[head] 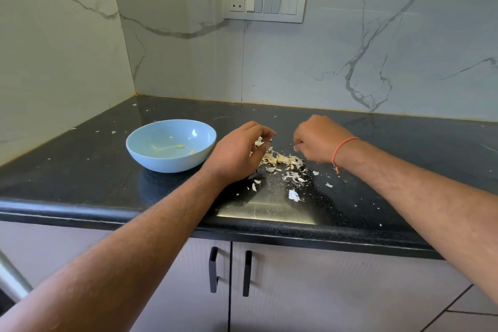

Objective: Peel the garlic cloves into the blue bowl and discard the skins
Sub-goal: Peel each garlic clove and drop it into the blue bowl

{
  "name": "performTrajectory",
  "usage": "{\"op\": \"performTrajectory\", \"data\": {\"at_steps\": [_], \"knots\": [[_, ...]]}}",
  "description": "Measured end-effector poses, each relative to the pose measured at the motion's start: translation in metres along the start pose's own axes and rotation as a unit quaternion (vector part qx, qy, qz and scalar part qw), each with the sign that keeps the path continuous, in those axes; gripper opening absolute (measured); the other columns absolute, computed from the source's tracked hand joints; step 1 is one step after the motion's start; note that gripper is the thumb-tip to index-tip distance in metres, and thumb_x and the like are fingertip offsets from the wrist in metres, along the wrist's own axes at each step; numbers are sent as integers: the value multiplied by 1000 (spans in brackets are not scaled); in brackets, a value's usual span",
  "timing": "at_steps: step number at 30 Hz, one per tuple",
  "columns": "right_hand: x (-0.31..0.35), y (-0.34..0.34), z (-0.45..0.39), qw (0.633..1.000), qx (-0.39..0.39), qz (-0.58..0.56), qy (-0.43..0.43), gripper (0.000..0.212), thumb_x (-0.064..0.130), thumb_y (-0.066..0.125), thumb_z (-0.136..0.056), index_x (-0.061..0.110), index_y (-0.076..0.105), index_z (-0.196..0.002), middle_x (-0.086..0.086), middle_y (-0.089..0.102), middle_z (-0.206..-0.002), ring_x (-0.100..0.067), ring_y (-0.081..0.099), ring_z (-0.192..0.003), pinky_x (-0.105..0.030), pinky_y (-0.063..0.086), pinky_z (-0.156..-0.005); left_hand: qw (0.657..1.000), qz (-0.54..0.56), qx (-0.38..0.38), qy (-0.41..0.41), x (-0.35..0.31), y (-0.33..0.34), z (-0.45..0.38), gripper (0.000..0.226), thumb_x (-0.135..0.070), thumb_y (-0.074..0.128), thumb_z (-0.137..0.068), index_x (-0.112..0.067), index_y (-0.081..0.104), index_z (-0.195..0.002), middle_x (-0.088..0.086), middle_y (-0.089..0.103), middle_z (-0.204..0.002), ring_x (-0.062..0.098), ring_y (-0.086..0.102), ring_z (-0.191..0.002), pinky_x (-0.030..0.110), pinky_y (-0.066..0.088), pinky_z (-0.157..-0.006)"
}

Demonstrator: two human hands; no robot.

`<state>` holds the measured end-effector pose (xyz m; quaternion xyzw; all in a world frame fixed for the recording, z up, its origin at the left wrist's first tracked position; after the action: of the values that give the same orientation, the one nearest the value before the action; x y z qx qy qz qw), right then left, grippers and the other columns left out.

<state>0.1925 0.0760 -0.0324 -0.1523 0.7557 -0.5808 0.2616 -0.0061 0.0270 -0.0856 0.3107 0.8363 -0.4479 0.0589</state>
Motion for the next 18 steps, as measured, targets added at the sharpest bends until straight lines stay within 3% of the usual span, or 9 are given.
{"op": "performTrajectory", "data": {"at_steps": [2, 4, 7, 9, 13, 18], "knots": [[-6, -6, -3, 993, -59, -97, 15, 19, 25, 67, -99, 17, 81, -90, 1, 78, -85, -19, 71, -86, -35, 59, -83, 1000, -4, 6, -1, 0, 1, 0, 26, -31, 65, -102, -33, 65, -129, -22, 62, -118, -8, 56, -83, 9, 39, -72], [-1, -8, 1, 967, -135, -216, 31, 12, 29, 74, -95, 22, 83, -90, 10, 77, -83, -5, 69, -80, -27, 54, -86, 1000, -5, 8, 1, -1, 0, 1, 28, -35, 68, -100, -34, 65, -128, -22, 64, -117, -5, 58, -81, 16, 44, -72], [14, 10, 15, 912, -181, -366, 33, 4, 28, 80, -90, 29, 83, -88, 16, 74, -72, 6, 64, -66, -10, 47, -69, 1000, 0, 0, 5, -3, -2, 1, 25, -40, 73, -96, -33, 67, -120, -22, 66, -111, -1, 58, -76, 17, 43, -69], [16, 23, 19, 883, -186, -429, 33, 3, 27, 80, -91, 27, 83, -89, 13, 76, -72, 2, 67, -65, -13, 51, -64, 1000, 13, -11, 6, -4, -3, 1, 18, -40, 74, -96, -32, 70, -111, -24, 66, -101, 0, 57, -72, 14, 40, -65], [19, 35, 20, 861, -185, -473, 32, 6, 24, 78, -93, 25, 83, -91, 15, 77, -74, 4, 65, -65, -14, 50, -67, 999, 30, -36, -1, -4, -4, 1, 7, -32, 76, -96, -26, 76, -101, -30, 61, -76, 0, 55, -65, 14, 35, -59], [16, 37, 21, 835, -173, -520, 35, 7, 23, 76, -94, 23, 83, -93, 11, 79, -79, -13, 75, -82, -33, 62, -83, 999, 35, -34, -6, -6, -5, 2, 12, -38, 78, -94, -27, 77, -100, -39, 61, -75, -1, 55, -63, 9, 34, -56]]}}
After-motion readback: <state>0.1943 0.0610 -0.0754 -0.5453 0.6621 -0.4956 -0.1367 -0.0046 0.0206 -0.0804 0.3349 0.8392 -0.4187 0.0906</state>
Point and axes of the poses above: each hand's wrist, its own z-axis away from the middle knuckle, its own y-axis out of the palm, x = y × z, the point moved 2 cm from there along -z, towards the middle knuckle
